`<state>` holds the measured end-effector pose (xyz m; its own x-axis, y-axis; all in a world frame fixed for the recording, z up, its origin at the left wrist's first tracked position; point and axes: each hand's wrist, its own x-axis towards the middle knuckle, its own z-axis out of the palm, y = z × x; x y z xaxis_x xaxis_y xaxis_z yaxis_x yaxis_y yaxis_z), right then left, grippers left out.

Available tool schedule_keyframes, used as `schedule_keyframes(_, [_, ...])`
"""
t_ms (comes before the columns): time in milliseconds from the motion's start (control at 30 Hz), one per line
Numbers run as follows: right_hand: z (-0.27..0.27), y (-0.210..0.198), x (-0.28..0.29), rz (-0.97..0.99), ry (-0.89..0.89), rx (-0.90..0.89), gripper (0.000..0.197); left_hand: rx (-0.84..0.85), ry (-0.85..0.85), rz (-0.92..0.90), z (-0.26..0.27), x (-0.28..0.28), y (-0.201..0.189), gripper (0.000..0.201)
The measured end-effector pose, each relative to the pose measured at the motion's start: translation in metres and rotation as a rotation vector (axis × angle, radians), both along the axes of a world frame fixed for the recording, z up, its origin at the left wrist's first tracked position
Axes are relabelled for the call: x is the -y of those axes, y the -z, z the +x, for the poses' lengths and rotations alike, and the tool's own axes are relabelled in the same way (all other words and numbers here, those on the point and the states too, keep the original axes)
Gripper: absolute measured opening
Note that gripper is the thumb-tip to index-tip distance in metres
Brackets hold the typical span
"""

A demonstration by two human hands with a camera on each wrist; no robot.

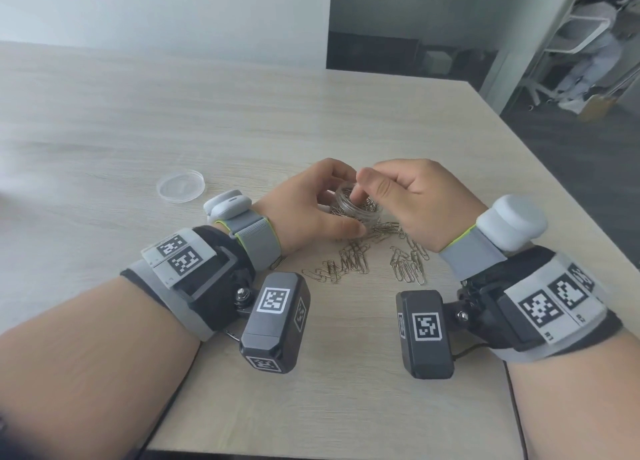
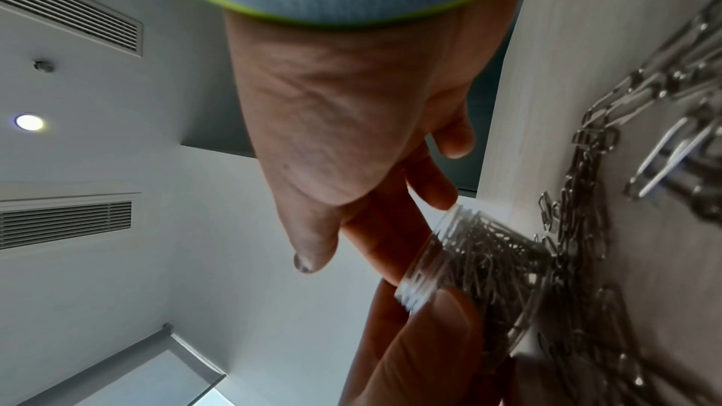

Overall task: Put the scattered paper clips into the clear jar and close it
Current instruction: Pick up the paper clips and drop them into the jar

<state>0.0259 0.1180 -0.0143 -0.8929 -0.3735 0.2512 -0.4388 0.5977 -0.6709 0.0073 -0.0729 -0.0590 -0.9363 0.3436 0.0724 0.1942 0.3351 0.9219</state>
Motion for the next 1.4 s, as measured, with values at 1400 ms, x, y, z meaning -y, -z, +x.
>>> schedule_keyframes(1400, [-0.007, 0.005, 0.008, 0.542, 0.004, 0.159, 0.012, 0.029, -0.289, 0.227, -0.010, 0.006, 0.002, 0.067])
